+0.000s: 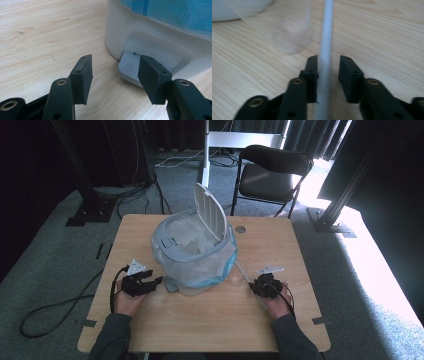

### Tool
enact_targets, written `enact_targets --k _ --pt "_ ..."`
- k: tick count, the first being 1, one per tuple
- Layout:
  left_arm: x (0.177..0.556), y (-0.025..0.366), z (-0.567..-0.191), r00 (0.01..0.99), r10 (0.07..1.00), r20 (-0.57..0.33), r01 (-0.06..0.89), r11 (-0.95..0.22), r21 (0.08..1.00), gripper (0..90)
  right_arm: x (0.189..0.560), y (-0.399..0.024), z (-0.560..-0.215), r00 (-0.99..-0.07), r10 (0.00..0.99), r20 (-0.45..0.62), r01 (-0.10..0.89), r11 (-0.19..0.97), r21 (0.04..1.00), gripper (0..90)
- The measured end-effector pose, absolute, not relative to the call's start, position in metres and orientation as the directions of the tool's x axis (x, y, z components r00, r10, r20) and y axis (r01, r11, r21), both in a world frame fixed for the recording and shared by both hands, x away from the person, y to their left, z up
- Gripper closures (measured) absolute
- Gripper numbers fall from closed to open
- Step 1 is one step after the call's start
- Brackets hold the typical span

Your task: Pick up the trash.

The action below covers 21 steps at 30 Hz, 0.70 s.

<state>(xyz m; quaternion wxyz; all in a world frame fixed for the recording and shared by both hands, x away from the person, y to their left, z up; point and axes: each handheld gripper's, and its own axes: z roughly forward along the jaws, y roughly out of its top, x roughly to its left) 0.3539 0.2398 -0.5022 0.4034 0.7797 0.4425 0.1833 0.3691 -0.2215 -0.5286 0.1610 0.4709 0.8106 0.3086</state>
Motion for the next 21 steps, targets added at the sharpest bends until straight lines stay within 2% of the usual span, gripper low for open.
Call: enact_targets --k 3,9,14,21 --pt "0.354 0.240 -0.502 0.542 0.838 -0.070 0.542 -0.284 0.791 45.6 0.369 -0.227 -0.529 -0.487 0.873 0.029 0.678 0.357 0.643 76.1" --pt "0.354 0.240 -0.502 0.542 0.837 -0.072 0.542 -0.283 0.791 45.6 0.365 -0.242 -0.528 -0.451 0.892 0.033 0.697 0.329 0.637 77.4" --pt "0.355 0.239 -0.503 0.543 0.836 -0.074 0.543 -0.283 0.791 45.5 0.363 -0.251 -0.528 -0.432 0.901 0.044 0.708 0.309 0.635 72.0" --pt "0.355 0.240 -0.503 0.545 0.835 -0.075 0.545 -0.285 0.789 45.5 0.371 -0.247 -0.522 -0.451 0.892 0.032 0.704 0.333 0.628 70.8"
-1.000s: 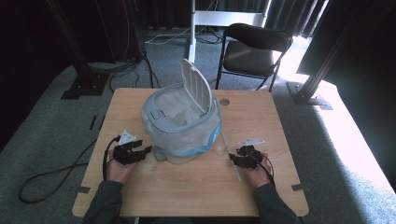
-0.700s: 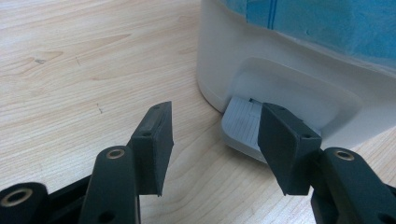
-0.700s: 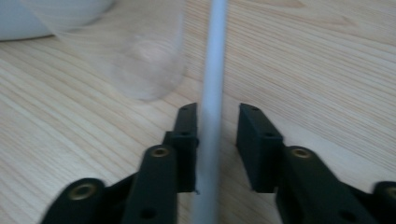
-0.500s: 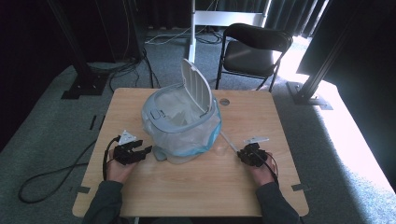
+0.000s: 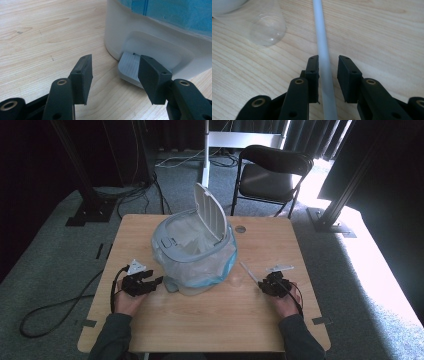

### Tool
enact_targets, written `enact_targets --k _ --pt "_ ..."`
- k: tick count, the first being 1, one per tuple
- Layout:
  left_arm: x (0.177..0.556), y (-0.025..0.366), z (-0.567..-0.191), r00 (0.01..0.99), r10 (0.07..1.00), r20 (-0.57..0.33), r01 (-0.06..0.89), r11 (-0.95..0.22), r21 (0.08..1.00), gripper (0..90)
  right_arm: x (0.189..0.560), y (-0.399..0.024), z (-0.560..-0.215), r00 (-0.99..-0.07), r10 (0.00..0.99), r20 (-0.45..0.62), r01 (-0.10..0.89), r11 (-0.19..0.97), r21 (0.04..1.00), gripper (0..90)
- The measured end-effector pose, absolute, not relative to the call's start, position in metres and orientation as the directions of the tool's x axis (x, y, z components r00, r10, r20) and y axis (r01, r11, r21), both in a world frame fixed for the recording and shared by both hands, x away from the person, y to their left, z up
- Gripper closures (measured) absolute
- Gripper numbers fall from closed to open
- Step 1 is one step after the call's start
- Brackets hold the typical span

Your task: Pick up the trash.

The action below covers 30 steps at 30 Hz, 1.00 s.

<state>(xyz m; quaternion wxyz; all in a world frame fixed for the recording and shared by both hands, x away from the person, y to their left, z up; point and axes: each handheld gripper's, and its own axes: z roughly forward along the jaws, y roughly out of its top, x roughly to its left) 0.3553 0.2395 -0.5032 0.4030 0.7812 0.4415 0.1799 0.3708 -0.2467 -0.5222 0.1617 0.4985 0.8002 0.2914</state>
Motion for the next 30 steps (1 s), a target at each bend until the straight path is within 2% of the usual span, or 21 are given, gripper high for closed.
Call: enact_targets --k 12,23,30 --pt "0.355 0.241 -0.504 0.545 0.834 -0.082 0.546 -0.280 0.790 45.6 0.392 -0.234 -0.519 -0.516 0.857 -0.003 0.729 0.441 0.524 72.0" --pt "0.355 0.241 -0.504 0.546 0.834 -0.085 0.548 -0.278 0.789 45.5 0.402 -0.232 -0.516 -0.531 0.847 -0.005 0.750 0.473 0.463 75.2" --pt "0.356 0.241 -0.504 0.548 0.832 -0.084 0.548 -0.281 0.788 45.4 0.412 -0.227 -0.511 -0.531 0.848 -0.007 0.782 0.493 0.382 77.7"
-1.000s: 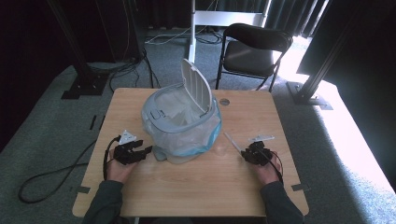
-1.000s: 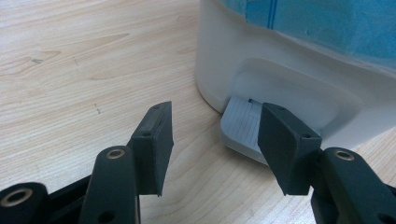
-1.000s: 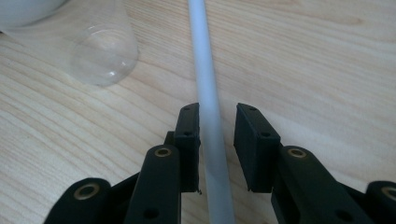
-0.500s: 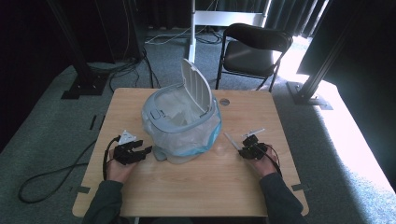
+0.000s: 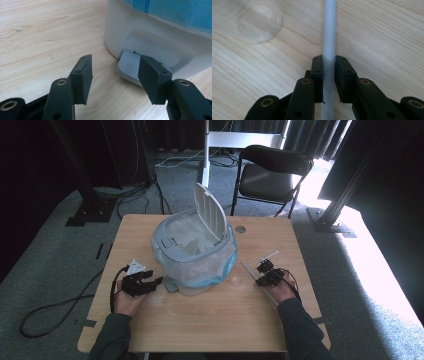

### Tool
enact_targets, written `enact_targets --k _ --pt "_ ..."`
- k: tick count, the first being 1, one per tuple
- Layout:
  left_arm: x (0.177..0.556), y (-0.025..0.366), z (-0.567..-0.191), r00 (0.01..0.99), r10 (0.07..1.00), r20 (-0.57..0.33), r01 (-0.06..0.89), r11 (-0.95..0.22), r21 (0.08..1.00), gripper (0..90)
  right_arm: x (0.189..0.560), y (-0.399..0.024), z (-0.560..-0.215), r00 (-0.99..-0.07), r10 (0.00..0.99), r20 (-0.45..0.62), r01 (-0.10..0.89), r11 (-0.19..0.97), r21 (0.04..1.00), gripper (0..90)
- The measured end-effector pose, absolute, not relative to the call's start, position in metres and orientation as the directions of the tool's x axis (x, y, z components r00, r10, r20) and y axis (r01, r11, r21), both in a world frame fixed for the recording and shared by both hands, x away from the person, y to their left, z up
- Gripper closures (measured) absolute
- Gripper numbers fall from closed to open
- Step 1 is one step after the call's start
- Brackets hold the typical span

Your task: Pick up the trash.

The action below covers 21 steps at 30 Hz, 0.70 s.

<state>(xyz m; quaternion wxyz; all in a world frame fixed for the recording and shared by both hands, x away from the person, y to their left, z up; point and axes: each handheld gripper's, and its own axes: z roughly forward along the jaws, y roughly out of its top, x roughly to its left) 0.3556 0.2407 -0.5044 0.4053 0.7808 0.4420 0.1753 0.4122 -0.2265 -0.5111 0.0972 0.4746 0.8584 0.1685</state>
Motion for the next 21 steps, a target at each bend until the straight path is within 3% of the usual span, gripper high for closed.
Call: enact_targets --k 14,21 --pt "0.355 0.242 -0.505 0.544 0.834 -0.088 0.551 -0.276 0.788 45.4 0.427 -0.224 -0.507 -0.536 0.844 0.026 0.812 0.506 0.292 78.5" --pt "0.355 0.242 -0.506 0.544 0.834 -0.090 0.551 -0.275 0.788 45.5 0.425 -0.225 -0.508 -0.518 0.855 -0.014 0.807 0.494 0.324 79.4"
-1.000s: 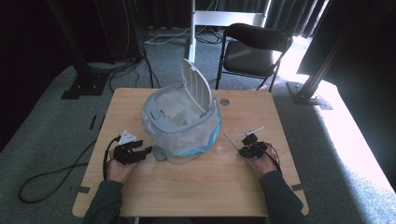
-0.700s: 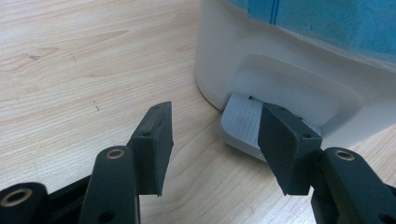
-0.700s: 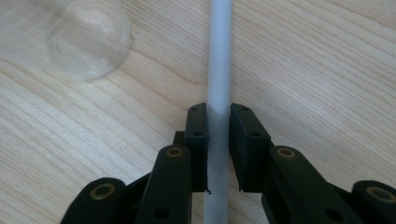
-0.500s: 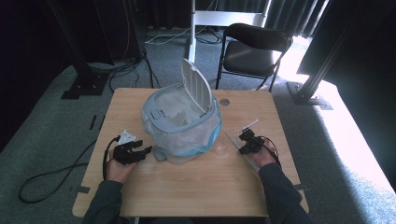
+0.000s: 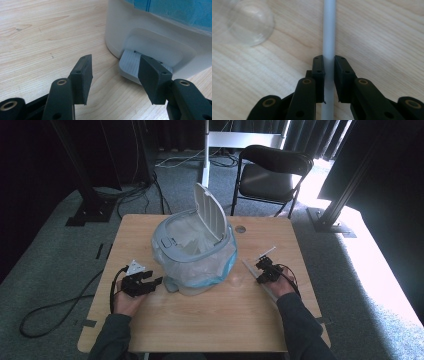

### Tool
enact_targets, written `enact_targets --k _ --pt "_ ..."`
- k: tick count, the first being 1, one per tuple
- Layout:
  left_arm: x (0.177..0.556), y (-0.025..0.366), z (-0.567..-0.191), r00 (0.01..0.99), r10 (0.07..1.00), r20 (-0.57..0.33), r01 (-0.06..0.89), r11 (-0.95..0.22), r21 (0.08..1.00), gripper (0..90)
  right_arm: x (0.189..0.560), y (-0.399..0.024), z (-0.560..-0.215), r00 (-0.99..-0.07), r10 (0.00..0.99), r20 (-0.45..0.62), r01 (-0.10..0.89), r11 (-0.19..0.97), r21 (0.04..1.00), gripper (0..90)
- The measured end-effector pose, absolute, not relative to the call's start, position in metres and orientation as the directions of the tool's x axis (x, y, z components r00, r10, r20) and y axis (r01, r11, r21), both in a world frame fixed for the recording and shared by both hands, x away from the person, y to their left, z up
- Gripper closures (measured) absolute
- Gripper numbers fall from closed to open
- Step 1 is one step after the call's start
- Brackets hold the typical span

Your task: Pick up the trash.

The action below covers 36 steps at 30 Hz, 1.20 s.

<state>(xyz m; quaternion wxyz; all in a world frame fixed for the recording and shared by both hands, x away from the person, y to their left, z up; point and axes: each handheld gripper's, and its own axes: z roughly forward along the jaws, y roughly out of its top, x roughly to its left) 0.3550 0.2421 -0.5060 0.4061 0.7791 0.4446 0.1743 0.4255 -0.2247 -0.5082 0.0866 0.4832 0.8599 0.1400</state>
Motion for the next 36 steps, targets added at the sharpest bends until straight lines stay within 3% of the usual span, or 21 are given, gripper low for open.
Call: enact_targets --k 11,36 --pt "0.356 0.240 -0.509 0.545 0.833 -0.091 0.555 -0.277 0.785 45.1 0.411 -0.239 -0.497 -0.480 0.877 -0.003 0.767 0.421 0.484 79.3" --pt "0.358 0.236 -0.525 0.542 0.836 -0.091 0.577 -0.291 0.763 44.6 0.393 -0.243 -0.455 -0.469 0.883 -0.013 0.661 0.361 0.658 79.2"
